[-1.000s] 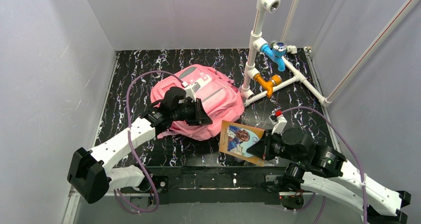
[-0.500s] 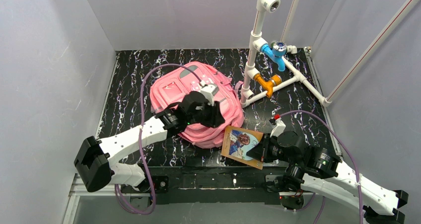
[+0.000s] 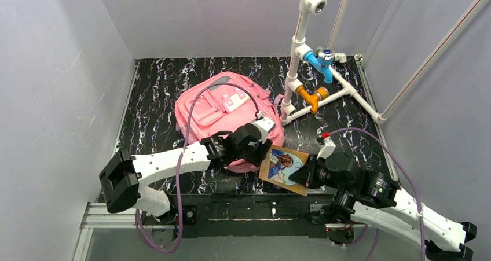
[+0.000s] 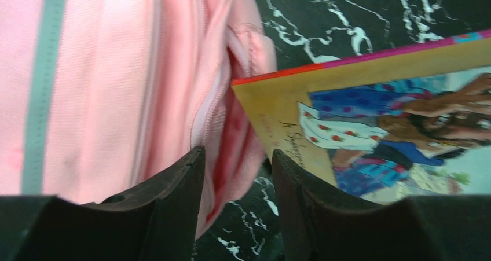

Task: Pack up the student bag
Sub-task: Place the book in the student bag.

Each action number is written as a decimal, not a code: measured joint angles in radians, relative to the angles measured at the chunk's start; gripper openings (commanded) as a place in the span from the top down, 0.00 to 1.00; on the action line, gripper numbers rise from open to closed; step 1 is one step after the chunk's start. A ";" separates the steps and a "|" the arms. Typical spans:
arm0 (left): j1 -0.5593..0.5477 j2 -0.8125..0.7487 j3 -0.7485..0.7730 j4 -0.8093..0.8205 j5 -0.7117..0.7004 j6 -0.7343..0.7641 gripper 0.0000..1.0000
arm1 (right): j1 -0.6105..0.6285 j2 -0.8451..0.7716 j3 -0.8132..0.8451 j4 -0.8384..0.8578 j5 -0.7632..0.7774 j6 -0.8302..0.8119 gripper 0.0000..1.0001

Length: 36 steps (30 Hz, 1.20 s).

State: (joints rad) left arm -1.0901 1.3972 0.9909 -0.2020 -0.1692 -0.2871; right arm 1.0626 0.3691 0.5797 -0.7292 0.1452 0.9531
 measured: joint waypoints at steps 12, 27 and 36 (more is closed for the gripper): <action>0.002 -0.059 -0.048 0.025 -0.161 0.010 0.48 | 0.000 -0.032 0.003 -0.002 0.009 0.002 0.99; 0.002 0.053 -0.047 0.038 -0.110 0.010 0.51 | 0.000 -0.009 0.004 -0.005 0.009 0.001 0.99; 0.005 0.052 -0.047 0.045 -0.022 0.017 0.54 | 0.000 -0.013 0.008 -0.013 0.010 0.000 0.99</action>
State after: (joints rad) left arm -1.0851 1.4494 0.9436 -0.1574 -0.1913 -0.2703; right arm 1.0626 0.3565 0.5873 -0.7418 0.1555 0.9531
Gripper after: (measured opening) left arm 0.527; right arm 0.108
